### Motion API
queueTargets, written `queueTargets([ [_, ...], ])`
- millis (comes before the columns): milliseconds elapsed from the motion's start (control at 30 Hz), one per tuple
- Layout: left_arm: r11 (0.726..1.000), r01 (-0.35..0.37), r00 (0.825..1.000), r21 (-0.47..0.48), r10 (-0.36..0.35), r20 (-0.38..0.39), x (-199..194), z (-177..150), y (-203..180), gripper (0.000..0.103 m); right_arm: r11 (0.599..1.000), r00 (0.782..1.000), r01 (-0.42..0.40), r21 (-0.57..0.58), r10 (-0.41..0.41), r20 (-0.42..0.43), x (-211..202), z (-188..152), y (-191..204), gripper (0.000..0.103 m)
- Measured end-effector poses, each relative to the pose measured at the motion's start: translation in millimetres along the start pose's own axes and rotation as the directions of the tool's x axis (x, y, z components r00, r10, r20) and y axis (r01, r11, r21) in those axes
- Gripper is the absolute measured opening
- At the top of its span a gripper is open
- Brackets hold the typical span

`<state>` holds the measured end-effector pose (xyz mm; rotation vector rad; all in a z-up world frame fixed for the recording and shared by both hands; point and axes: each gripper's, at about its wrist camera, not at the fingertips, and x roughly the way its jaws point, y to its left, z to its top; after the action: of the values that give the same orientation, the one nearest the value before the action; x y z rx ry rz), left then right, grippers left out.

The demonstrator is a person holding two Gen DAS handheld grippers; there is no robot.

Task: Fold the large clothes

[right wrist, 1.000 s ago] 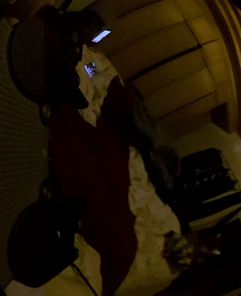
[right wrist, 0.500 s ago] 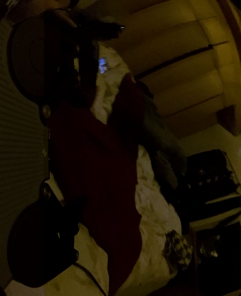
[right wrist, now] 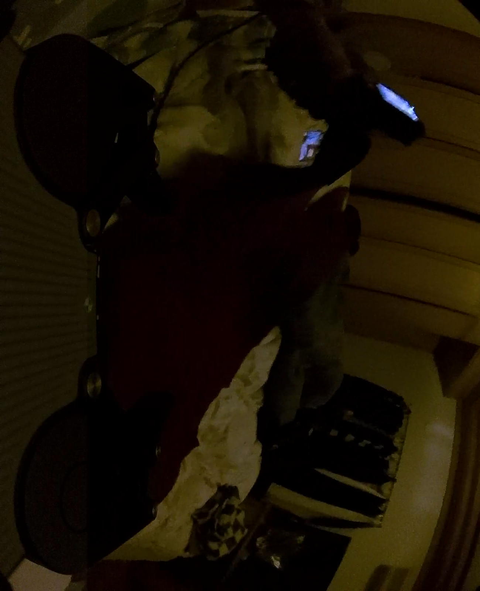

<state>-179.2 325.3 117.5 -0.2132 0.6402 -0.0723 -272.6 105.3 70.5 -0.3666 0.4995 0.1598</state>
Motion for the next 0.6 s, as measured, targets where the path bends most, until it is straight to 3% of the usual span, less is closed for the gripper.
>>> queueTargets([
  [100,0.999,-0.03,0.996,-0.015,0.029,-0.08,17,-12,8,0.039,0.999,0.999,0.031,0.014,-0.031,-0.026,5,-4,-2,0.098],
  [167,0.999,-0.047,0.993,0.009,0.047,-0.108,25,-23,6,0.038,0.999,0.998,0.033,0.023,-0.032,-0.059,12,-7,-4,0.09],
  [300,0.999,-0.044,0.993,-0.001,0.043,-0.106,25,-25,6,0.039,0.999,0.988,0.038,0.034,-0.032,-0.148,27,-15,-5,0.051],
  [367,0.999,-0.034,0.994,-0.009,0.033,-0.108,23,-24,9,0.039,0.998,0.991,0.039,0.042,-0.033,-0.131,25,-14,-7,0.03],
  [500,0.999,-0.013,0.994,-0.036,0.009,-0.106,19,-19,14,0.039,0.986,0.996,0.092,0.141,-0.09,-0.025,0,-6,-29,0.019],
  [600,0.998,0.014,0.995,-0.063,-0.02,-0.098,14,-11,20,0.039,0.926,0.982,0.127,0.355,-0.167,0.084,-43,3,-74,0.009],
])
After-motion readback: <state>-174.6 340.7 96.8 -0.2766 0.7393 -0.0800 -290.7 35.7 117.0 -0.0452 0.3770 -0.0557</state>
